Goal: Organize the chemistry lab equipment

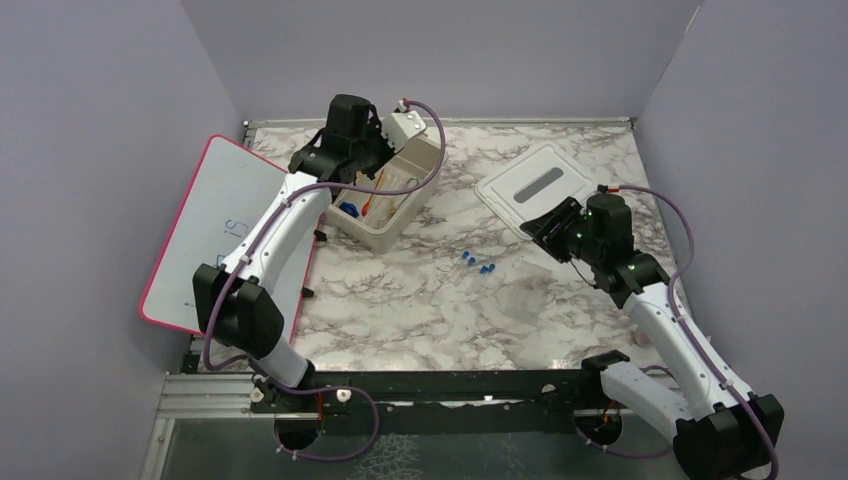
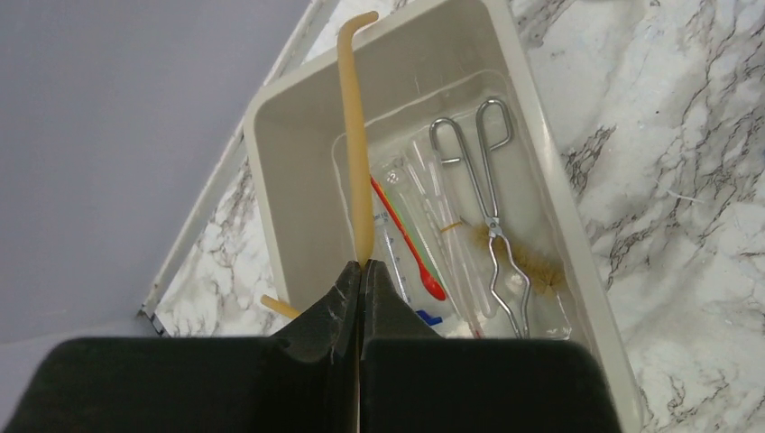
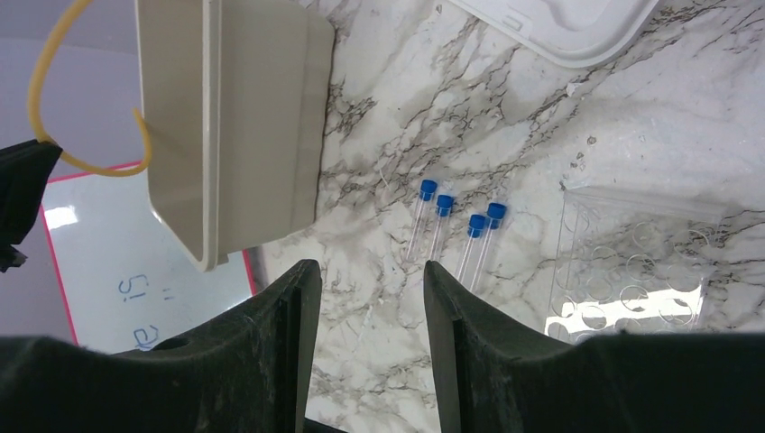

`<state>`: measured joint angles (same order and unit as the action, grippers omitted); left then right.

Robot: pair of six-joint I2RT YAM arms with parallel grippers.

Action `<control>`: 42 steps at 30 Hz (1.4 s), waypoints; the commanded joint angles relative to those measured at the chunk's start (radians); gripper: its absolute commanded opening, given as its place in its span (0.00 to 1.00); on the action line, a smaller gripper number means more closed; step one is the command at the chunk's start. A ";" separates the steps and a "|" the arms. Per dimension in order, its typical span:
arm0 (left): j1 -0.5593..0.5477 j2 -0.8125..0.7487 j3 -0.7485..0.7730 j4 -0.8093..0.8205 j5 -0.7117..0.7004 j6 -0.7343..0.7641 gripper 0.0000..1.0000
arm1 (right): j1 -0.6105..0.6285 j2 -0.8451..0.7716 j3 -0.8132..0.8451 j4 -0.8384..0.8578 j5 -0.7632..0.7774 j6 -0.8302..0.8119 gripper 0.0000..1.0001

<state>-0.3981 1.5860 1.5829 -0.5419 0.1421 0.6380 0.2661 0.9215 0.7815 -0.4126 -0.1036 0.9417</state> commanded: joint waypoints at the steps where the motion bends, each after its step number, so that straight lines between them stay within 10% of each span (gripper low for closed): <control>1: 0.034 -0.004 -0.047 0.054 0.040 -0.067 0.00 | -0.005 0.002 -0.020 0.020 -0.022 0.002 0.50; 42: 0.123 0.361 0.091 -0.179 0.156 -0.683 0.00 | -0.005 -0.050 -0.025 0.008 0.005 -0.024 0.48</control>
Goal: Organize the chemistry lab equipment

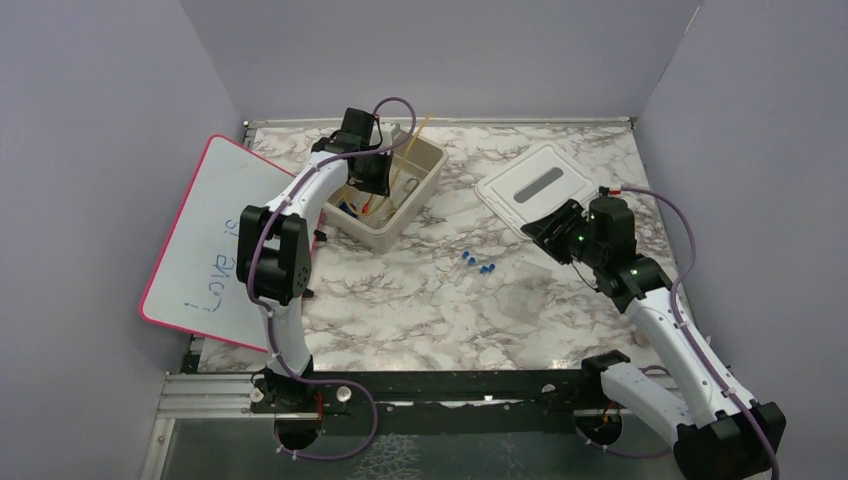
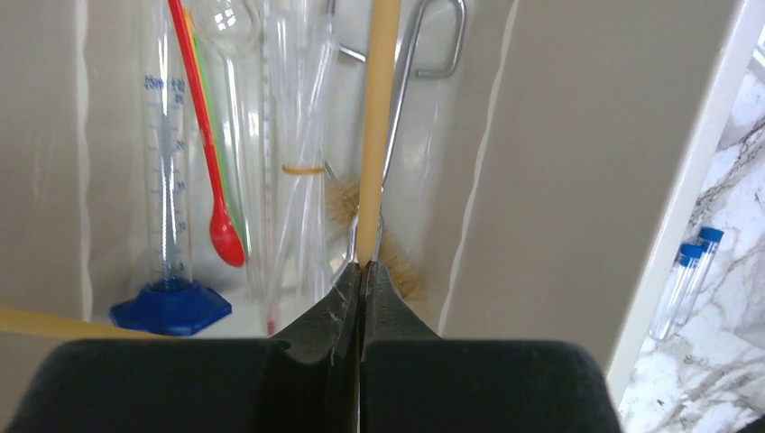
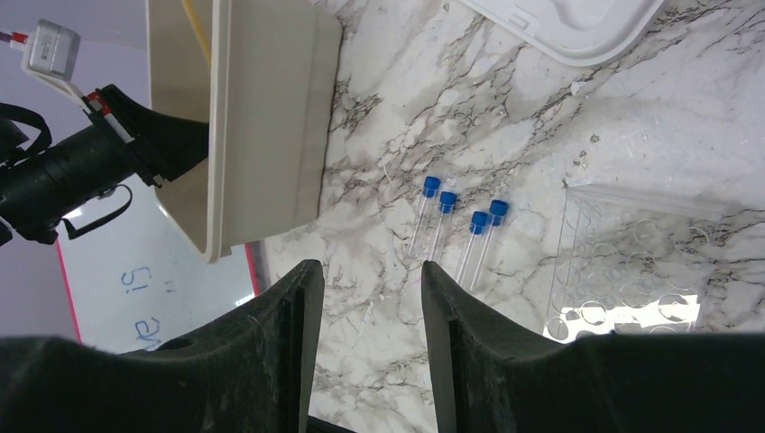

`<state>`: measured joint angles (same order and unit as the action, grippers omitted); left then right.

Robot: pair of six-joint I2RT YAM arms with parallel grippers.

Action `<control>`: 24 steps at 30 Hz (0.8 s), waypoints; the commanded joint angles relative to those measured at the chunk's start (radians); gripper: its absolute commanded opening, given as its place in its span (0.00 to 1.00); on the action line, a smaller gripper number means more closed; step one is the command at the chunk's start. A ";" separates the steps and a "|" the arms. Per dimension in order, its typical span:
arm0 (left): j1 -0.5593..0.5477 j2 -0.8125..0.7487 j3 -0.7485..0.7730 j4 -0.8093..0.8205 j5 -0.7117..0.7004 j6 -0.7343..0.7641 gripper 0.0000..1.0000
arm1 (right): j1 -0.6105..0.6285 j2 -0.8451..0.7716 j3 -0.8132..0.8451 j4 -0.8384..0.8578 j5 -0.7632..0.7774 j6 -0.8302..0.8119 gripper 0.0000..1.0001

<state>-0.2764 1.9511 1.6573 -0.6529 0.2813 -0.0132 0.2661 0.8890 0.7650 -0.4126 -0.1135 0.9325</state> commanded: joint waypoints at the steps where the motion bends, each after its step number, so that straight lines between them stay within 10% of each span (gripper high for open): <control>1: 0.003 -0.009 0.010 -0.073 0.021 -0.028 0.02 | -0.005 -0.018 -0.009 0.008 0.014 -0.015 0.48; 8: 0.003 -0.028 0.062 -0.073 0.036 -0.016 0.35 | -0.006 -0.015 -0.014 0.017 0.003 -0.011 0.48; 24: -0.022 -0.070 0.121 0.115 -0.092 -0.089 0.42 | -0.005 -0.012 -0.012 0.004 0.049 -0.069 0.48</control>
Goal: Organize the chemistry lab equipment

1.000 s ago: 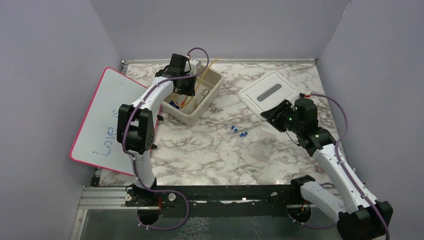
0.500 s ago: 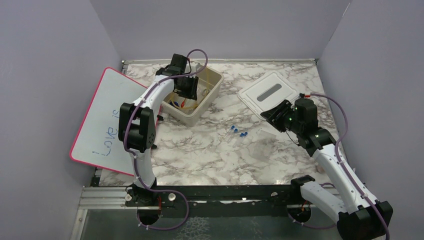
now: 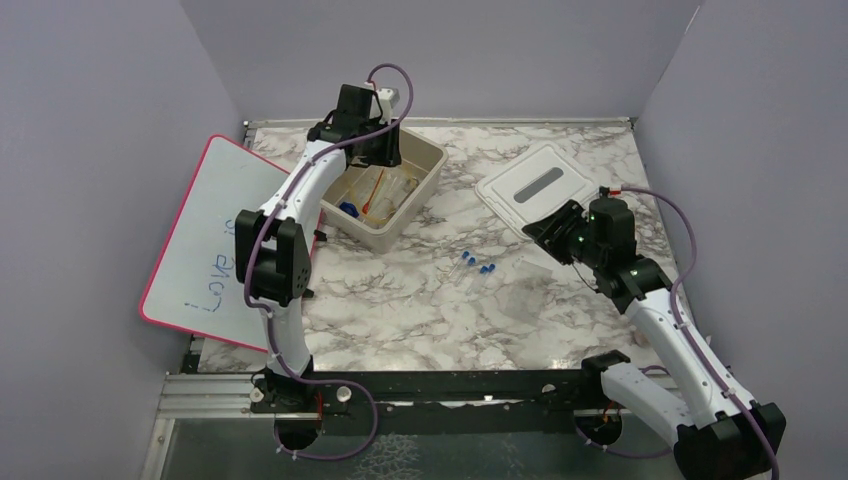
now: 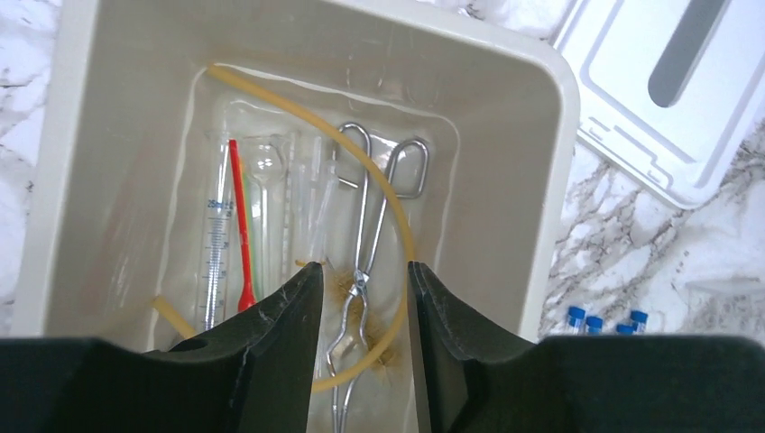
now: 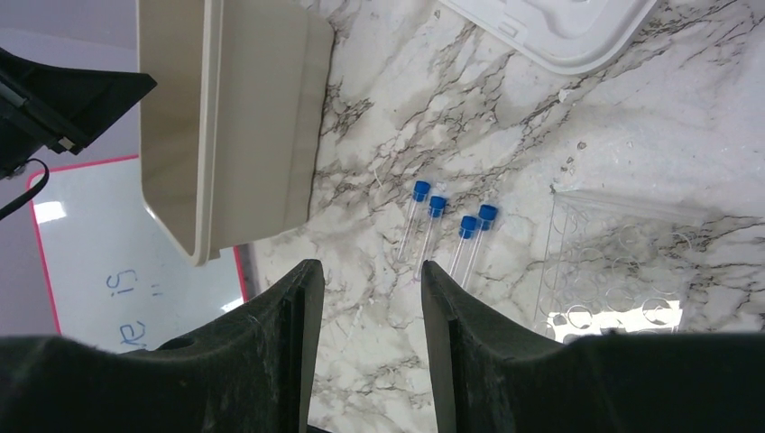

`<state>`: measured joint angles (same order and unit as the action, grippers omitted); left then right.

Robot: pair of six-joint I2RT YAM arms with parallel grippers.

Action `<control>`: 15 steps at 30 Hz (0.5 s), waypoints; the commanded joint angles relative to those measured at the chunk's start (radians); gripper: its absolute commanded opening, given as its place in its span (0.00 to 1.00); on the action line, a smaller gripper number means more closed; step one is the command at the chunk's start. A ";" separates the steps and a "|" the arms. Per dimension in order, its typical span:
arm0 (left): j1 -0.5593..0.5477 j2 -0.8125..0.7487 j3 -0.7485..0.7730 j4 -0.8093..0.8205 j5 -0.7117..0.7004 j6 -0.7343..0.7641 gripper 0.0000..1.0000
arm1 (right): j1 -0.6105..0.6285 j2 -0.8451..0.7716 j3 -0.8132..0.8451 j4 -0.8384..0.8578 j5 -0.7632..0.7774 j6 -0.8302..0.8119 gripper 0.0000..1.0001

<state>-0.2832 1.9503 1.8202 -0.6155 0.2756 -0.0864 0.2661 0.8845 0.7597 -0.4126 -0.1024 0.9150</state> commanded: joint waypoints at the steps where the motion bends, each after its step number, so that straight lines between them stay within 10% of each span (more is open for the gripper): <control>1: -0.020 -0.094 -0.062 0.085 -0.092 -0.013 0.42 | -0.006 -0.002 -0.007 0.008 0.036 -0.067 0.48; 15: -0.245 -0.524 -0.481 0.324 -0.045 -0.012 0.57 | 0.020 0.227 0.033 -0.022 -0.049 -0.243 0.48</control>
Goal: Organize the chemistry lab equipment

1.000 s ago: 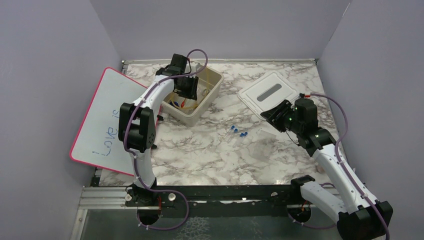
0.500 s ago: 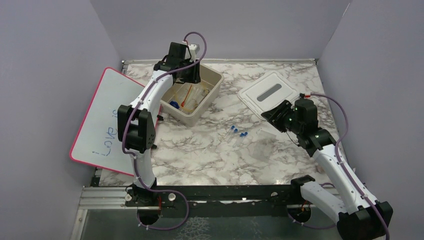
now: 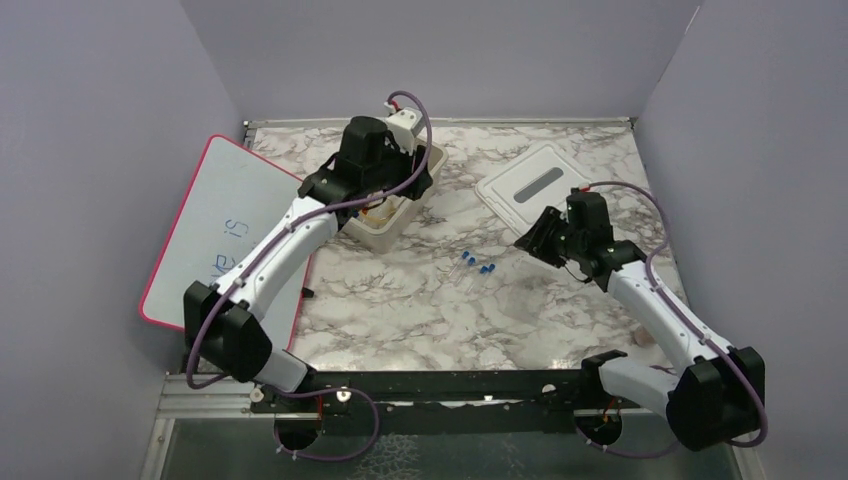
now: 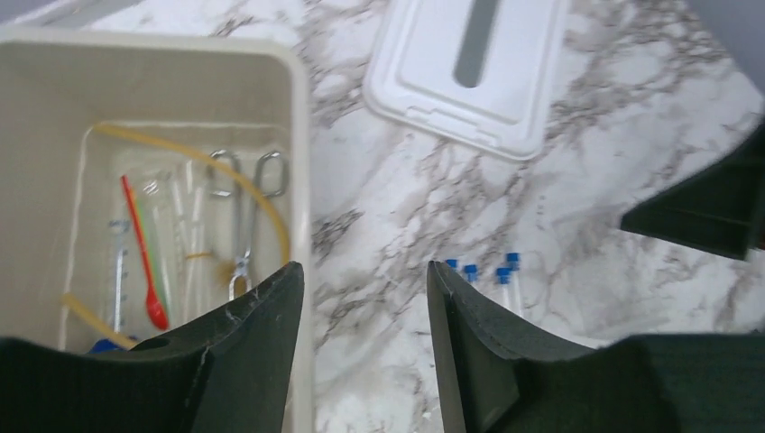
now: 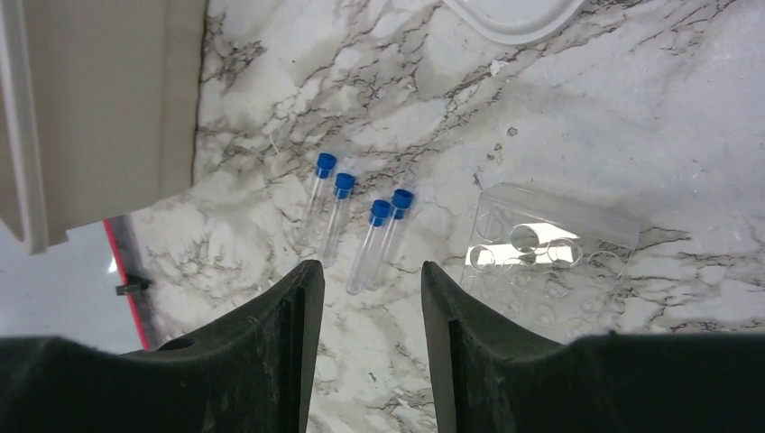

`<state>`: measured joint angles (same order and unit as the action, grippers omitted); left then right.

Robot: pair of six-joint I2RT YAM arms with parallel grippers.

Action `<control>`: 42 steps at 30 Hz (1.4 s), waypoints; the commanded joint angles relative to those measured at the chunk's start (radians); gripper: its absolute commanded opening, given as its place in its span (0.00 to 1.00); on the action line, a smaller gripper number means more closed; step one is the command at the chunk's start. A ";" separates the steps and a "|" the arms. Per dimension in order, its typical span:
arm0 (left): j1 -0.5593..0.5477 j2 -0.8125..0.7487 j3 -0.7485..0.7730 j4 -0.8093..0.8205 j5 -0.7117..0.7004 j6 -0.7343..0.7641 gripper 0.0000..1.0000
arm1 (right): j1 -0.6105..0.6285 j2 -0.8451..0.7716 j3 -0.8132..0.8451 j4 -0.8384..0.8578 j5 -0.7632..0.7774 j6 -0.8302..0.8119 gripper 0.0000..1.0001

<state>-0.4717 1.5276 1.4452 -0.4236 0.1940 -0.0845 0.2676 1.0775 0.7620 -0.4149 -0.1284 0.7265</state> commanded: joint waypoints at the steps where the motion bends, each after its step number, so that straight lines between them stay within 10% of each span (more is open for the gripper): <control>1: -0.066 -0.123 -0.139 0.156 0.050 -0.026 0.57 | 0.030 0.048 0.029 -0.023 -0.014 -0.053 0.48; 18: -0.094 -0.346 -0.471 0.310 0.015 -0.016 0.93 | 0.285 0.393 0.168 -0.074 0.251 0.054 0.40; 42: -0.095 -0.322 -0.483 0.284 0.105 -0.008 0.85 | 0.332 0.610 0.230 -0.101 0.279 0.077 0.31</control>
<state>-0.5632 1.2007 0.9539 -0.1543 0.2588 -0.1001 0.5903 1.6550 0.9806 -0.5049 0.1356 0.8028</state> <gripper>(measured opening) 0.848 0.307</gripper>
